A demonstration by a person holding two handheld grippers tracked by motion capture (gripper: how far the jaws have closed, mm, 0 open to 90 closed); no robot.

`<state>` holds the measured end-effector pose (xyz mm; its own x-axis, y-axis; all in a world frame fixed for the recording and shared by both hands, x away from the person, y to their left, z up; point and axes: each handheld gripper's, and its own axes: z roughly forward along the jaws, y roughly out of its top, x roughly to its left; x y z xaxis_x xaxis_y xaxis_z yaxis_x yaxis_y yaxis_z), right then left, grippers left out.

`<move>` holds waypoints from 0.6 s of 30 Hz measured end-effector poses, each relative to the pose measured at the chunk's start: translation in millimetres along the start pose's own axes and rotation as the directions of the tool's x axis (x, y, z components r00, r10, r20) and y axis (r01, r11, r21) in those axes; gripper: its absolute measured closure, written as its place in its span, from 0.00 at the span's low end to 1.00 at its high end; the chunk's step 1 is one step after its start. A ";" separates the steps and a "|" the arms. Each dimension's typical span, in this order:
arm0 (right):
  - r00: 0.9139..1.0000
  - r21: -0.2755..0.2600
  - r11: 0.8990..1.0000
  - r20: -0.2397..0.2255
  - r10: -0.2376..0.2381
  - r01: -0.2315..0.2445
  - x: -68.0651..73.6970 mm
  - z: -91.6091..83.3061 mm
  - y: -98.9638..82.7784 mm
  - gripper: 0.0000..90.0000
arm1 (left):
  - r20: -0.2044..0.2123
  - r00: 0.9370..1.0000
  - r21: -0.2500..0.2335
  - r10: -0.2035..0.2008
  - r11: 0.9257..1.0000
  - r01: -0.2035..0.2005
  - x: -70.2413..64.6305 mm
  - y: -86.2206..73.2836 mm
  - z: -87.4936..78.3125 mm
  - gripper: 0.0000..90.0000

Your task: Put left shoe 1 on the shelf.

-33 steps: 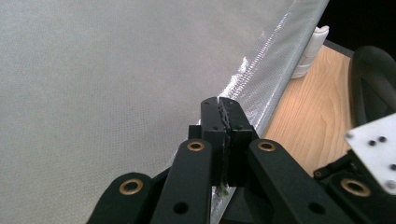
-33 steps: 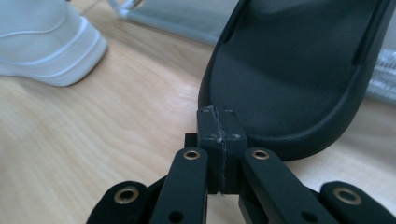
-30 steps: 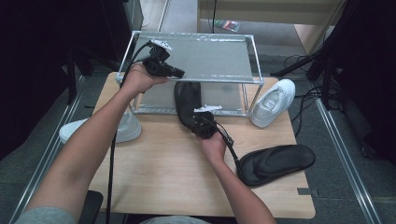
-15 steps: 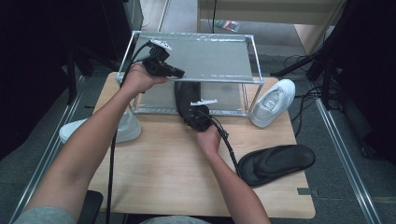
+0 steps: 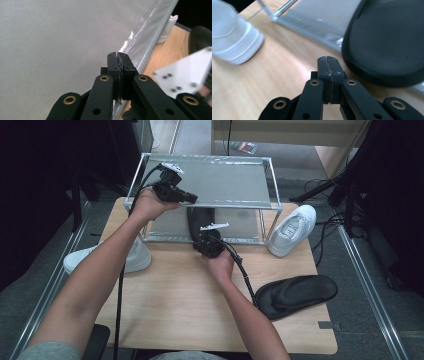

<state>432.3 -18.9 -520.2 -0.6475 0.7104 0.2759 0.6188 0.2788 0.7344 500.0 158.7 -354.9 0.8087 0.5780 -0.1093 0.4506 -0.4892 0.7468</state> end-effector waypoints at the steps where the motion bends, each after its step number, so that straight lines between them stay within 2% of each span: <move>1: 1.000 -0.001 1.000 -0.005 -0.006 0.006 2.5 -4.8 -0.9 1.00 | -0.006 1.000 0.008 -0.016 1.000 0.016 -0.8 1.8 -0.3 1.00; 3: 0.999 -0.009 1.000 -0.029 -0.019 0.018 6.8 -15.9 -2.8 0.99 | -0.008 0.999 0.021 -0.033 0.999 0.033 -2.2 4.2 -1.9 0.98; 5: 0.998 -0.016 1.000 -0.058 -0.023 0.022 10.8 -29.1 -4.1 0.92 | -0.002 0.999 0.025 -0.050 0.998 0.050 -8.6 8.5 -9.0 0.91; 7: 0.996 -0.026 0.999 -0.084 -0.038 0.036 14.8 -46.6 -5.5 0.85 | -0.002 0.999 0.004 -0.035 0.999 0.035 -17.2 11.5 -19.5 0.85; 9: 0.993 -0.041 0.998 -0.103 -0.055 0.051 17.1 -59.9 -7.1 0.77 | 0.019 0.999 0.012 -0.035 0.999 0.035 -25.1 13.2 -26.1 0.77; 12: 0.988 -0.048 0.995 -0.126 -0.094 0.089 18.4 -80.1 -11.1 0.68 | 0.011 1.000 0.014 0.018 1.000 -0.018 -40.3 11.9 -35.1 0.66; 13: 0.987 -0.049 0.994 -0.127 -0.100 0.094 18.6 -84.8 -12.4 0.67 | 0.012 1.000 0.003 0.029 1.000 -0.029 -45.5 10.1 -38.2 0.63; 16: 0.983 -0.057 0.991 -0.135 -0.128 0.122 18.1 -102.9 -19.1 0.62 | 0.026 0.999 -0.014 0.030 0.999 -0.029 -55.7 4.3 -43.7 0.50; 18: 0.979 -0.056 0.987 -0.134 -0.155 0.148 17.0 -116.0 -25.2 0.60 | 0.047 0.998 -0.039 0.036 0.999 -0.034 -63.2 -1.8 -47.1 0.45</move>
<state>354.1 -88.8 -462.0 -0.7890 0.5657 0.2397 0.4900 0.3440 0.8010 430.3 153.8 -318.4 0.8411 0.5289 -0.1134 0.4081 -0.4829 0.7748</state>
